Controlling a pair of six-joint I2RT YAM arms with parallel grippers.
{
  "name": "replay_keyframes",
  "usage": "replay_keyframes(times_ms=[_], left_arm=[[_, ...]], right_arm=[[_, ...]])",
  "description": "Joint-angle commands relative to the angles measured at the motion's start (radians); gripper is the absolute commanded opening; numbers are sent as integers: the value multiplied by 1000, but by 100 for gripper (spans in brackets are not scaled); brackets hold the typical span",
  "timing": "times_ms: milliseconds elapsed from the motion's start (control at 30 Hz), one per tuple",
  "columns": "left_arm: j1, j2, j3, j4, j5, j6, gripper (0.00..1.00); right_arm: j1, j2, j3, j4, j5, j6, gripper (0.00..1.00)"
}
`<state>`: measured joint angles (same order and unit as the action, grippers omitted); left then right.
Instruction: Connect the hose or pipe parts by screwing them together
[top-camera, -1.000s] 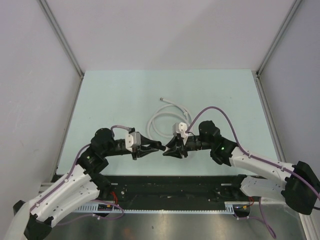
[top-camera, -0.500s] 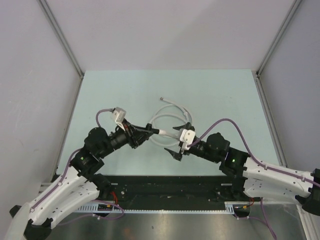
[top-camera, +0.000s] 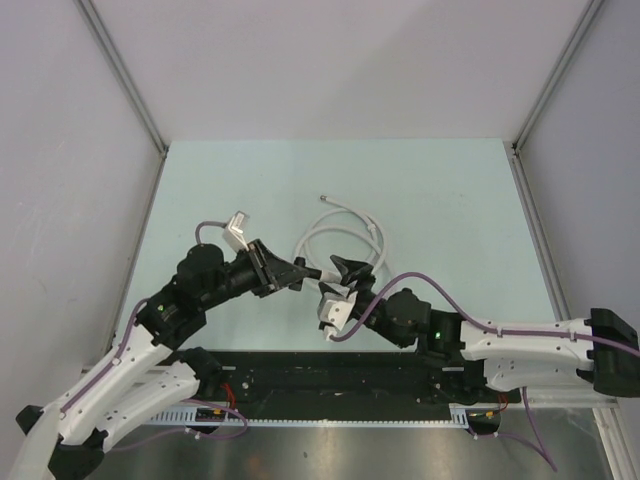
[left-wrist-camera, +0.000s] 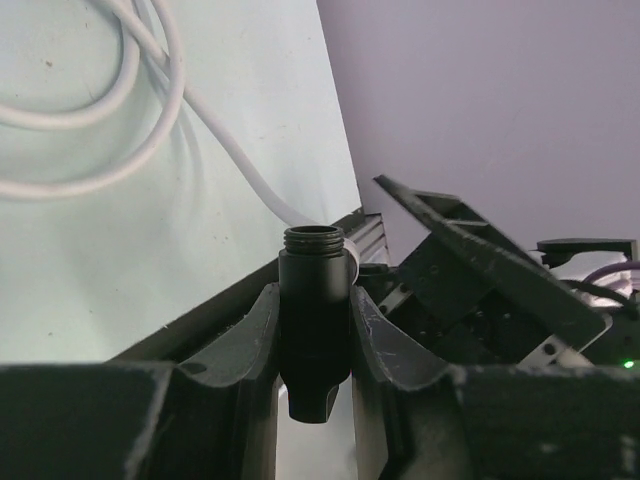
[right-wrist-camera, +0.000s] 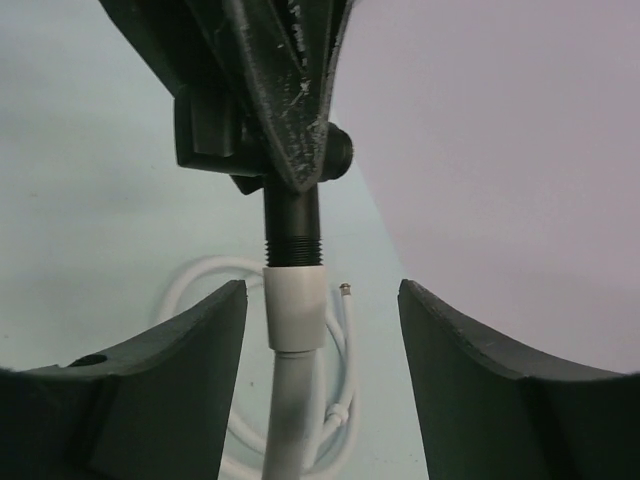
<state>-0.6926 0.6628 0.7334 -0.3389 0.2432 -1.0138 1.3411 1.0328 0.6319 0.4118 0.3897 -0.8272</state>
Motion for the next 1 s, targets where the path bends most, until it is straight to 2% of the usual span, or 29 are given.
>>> replay_keyframes(times_ms=[0, 67, 167, 200, 267, 300, 367, 433, 467, 533, 567, 633, 767, 833, 900, 933, 967], left_arm=[[5, -51, 55, 51, 11, -140, 0], [4, -51, 49, 51, 19, -163, 0], [5, -35, 44, 51, 54, -175, 0], [5, -34, 43, 52, 64, -180, 0], [5, -32, 41, 52, 74, -189, 1], [5, -32, 47, 54, 77, -186, 0], [4, -26, 55, 54, 80, -133, 0], [5, -6, 80, 58, 88, -33, 0], [5, 10, 87, 70, 93, 104, 0], [5, 23, 80, 110, 144, 266, 0], [5, 20, 64, 174, 169, 408, 0], [4, 3, -15, 251, 202, 518, 0], [4, -66, -175, 507, 297, 812, 0], [5, -74, -215, 521, 297, 907, 0], [4, -66, -233, 521, 341, 1061, 0], [5, -59, -239, 521, 369, 1113, 0], [4, -54, -247, 521, 404, 1197, 0]], right_arm=[[38, 45, 22, 119, 97, -125, 63], [55, 65, 25, 133, 103, -139, 61], [61, 84, 28, 166, 101, -145, 46], [62, 85, 29, 168, 101, -147, 34], [64, 90, 37, 151, 97, -132, 22], [67, 92, 52, 139, 95, -121, 10], [67, 87, 72, 66, 60, -55, 0], [60, 66, 109, 0, -3, 50, 0], [38, 58, 120, -58, -84, 84, 0], [4, 35, 143, -108, -223, 157, 0], [-12, 26, 144, -132, -267, 212, 0], [-74, -3, 144, -156, -404, 261, 0], [-201, -22, 144, -224, -632, 371, 0], [-256, -28, 144, -246, -749, 418, 0], [-292, -30, 144, -271, -839, 469, 0], [-333, -21, 144, -277, -952, 479, 0], [-351, -11, 144, -281, -994, 491, 0]])
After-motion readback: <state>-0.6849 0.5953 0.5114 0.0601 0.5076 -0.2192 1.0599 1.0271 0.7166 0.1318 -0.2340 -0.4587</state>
